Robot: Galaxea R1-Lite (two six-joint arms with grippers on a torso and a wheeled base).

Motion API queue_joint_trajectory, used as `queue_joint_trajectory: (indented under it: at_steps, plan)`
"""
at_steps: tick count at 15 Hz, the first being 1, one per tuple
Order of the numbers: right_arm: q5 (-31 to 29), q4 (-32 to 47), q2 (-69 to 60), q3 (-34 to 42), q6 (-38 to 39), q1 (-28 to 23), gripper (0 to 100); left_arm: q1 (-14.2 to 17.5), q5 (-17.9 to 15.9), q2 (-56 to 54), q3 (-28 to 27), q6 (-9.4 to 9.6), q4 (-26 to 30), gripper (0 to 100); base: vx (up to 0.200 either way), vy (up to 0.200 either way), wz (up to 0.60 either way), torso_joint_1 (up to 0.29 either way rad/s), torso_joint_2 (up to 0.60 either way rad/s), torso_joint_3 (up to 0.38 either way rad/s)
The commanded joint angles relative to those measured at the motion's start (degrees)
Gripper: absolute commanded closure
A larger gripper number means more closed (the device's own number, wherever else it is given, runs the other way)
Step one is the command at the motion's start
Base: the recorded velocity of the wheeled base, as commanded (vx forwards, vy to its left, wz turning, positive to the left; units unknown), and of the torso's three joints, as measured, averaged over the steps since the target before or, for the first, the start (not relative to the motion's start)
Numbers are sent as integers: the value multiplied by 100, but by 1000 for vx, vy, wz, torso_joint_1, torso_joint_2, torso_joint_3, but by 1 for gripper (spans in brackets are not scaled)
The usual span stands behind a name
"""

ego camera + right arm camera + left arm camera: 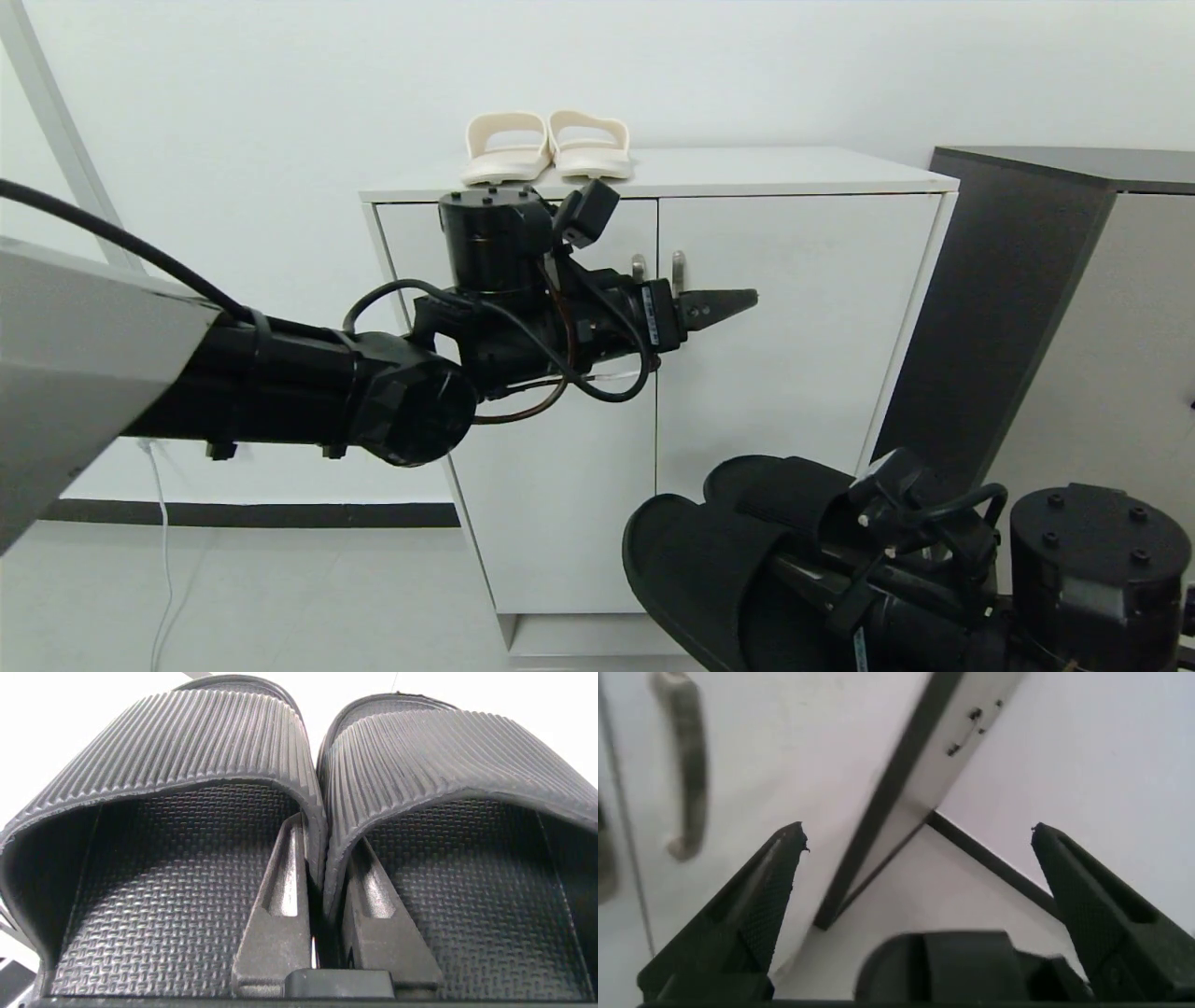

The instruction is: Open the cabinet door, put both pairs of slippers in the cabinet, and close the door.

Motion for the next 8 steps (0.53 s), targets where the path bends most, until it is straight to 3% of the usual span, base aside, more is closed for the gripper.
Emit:
queue_joint_trajectory:
  at_steps: [1,8]
  plan:
    - [-5,0,12,1,0,1,100,7,245,226,-324,-6,219,0,0,0,0,0,0,0]
    - [-14,0,12,1,0,1,100,139,702,533,-1168,-6,957,0,0,0,0,0,0,0]
